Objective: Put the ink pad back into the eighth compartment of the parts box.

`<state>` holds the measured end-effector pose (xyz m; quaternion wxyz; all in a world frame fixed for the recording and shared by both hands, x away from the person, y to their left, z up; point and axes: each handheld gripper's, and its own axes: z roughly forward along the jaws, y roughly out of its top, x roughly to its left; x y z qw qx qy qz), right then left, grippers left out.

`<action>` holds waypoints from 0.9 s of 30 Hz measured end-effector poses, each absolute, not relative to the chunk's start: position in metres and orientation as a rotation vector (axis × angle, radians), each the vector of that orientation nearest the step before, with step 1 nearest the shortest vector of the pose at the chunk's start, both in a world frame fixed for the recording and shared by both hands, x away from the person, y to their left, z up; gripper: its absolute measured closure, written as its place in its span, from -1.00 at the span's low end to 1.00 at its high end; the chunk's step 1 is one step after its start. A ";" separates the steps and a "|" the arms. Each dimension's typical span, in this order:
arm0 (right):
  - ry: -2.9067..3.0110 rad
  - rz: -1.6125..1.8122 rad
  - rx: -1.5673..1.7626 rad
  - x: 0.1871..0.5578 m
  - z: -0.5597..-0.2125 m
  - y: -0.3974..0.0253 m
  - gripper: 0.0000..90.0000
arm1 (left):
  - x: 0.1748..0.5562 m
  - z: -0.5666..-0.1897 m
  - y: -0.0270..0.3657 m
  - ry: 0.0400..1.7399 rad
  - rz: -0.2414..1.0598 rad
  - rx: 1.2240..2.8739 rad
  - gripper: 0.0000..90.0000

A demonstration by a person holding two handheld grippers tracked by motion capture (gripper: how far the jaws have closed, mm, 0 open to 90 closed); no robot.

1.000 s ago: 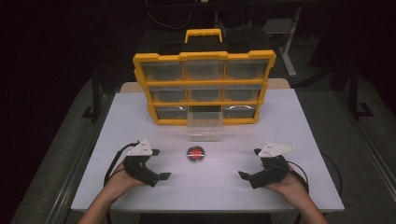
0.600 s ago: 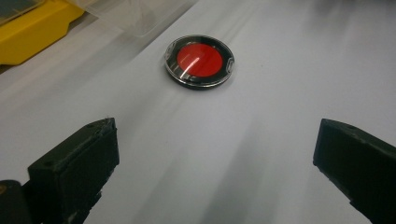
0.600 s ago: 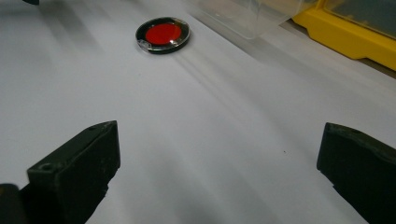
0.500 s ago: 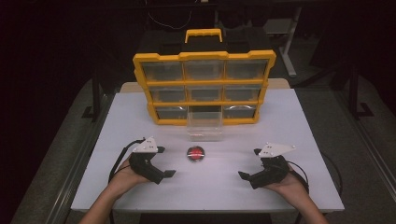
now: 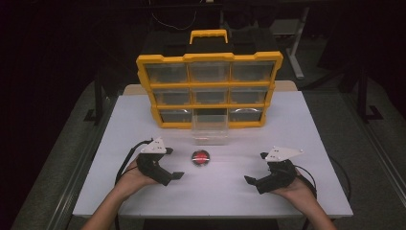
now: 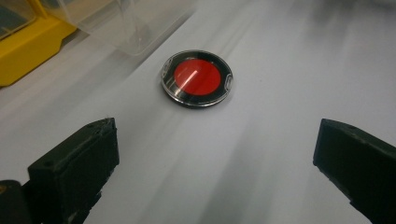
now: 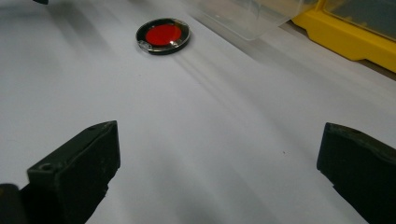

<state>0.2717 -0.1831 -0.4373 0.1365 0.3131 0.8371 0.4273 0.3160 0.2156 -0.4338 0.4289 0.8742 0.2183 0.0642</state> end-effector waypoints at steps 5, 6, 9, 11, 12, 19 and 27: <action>2.425 1.235 0.905 0.271 -0.437 -0.183 -1.00 | 0.319 -0.433 0.212 0.536 0.157 2.183 -1.00; 2.425 1.234 0.903 0.272 -0.437 -0.183 -1.00 | 0.320 -0.434 0.210 0.538 0.153 2.180 -1.00; 2.425 1.235 0.903 0.272 -0.437 -0.183 -1.00 | 0.321 -0.434 0.209 0.535 0.151 2.182 -1.00; 2.425 1.233 0.900 0.272 -0.438 -0.183 -1.00 | 0.322 -0.434 0.206 0.532 0.147 2.187 -1.00; 2.426 1.232 0.900 0.272 -0.438 -0.183 -1.00 | 0.322 -0.434 0.205 0.529 0.149 2.189 -1.00; 2.424 1.234 0.902 0.272 -0.437 -0.183 -1.00 | 0.326 -0.432 0.198 0.517 0.154 2.190 -1.00; 2.426 1.232 0.899 0.271 -0.437 -0.183 -1.00 | 0.330 -0.432 0.192 0.509 0.151 2.191 -1.00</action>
